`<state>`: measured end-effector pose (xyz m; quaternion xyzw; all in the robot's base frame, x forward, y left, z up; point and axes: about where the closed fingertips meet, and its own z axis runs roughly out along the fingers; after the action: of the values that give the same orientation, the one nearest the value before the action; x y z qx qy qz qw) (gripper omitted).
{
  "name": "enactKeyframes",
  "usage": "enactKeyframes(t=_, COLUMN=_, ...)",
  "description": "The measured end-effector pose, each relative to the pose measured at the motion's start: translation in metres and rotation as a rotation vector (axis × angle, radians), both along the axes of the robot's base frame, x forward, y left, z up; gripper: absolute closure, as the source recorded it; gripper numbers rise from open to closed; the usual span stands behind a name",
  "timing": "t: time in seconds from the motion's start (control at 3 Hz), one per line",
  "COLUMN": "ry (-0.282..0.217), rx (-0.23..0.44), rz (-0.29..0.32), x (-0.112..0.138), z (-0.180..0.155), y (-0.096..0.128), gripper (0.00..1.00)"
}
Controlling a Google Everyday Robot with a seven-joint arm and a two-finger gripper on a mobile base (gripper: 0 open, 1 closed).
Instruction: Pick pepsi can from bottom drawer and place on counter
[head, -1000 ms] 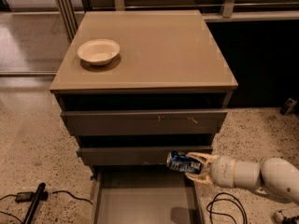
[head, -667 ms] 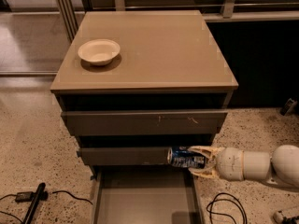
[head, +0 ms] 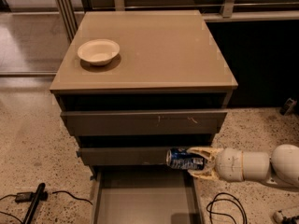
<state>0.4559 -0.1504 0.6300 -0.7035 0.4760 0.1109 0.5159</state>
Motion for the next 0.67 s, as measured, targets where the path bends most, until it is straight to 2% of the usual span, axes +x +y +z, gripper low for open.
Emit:
enactKeyframes(t=0.33, ry=0.003, rx=0.004, rz=-0.055, x=0.000, z=0.014, y=0.004, gripper=1.00)
enactKeyframes(t=0.67, ry=-0.011, rx=0.004, rz=-0.151, x=0.002, z=0.042, y=0.009, gripper=1.00)
